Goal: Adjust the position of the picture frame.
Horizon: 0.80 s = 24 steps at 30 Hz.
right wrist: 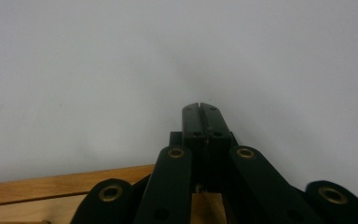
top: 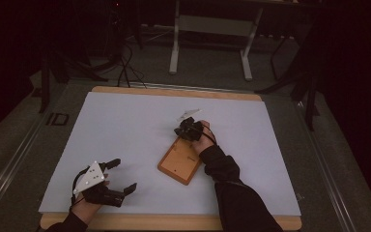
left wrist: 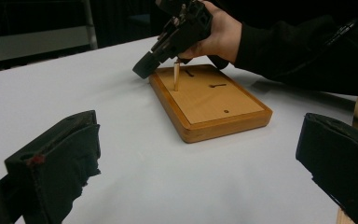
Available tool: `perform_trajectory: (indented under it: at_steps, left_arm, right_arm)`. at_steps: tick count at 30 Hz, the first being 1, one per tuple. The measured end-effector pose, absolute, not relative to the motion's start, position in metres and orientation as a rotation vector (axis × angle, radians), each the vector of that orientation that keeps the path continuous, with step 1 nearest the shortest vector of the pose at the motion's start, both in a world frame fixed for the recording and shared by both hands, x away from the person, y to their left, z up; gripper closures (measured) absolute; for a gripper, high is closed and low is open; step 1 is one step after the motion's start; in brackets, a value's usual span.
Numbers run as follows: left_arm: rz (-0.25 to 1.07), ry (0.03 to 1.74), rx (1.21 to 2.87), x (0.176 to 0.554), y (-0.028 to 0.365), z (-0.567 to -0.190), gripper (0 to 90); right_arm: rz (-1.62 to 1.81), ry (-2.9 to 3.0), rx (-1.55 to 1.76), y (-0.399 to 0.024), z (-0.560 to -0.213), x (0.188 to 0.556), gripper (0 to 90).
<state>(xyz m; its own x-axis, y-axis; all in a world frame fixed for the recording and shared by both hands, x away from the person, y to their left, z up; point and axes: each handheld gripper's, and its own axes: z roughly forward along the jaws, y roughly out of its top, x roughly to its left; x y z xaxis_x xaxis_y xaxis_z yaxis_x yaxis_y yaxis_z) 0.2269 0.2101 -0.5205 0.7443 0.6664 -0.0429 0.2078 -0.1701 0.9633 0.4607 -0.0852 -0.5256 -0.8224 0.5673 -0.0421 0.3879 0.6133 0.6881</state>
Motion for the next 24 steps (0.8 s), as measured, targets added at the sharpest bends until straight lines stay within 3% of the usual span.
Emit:
perform_trajectory:
  at_steps: [24]
  left_arm:
    - [0.469, 0.692, 1.737, 0.227, 0.209, -0.520, 0.0]
  right_arm:
    - [1.003, 2.570, 0.862, -0.125, -0.524, 0.443, 90.0]
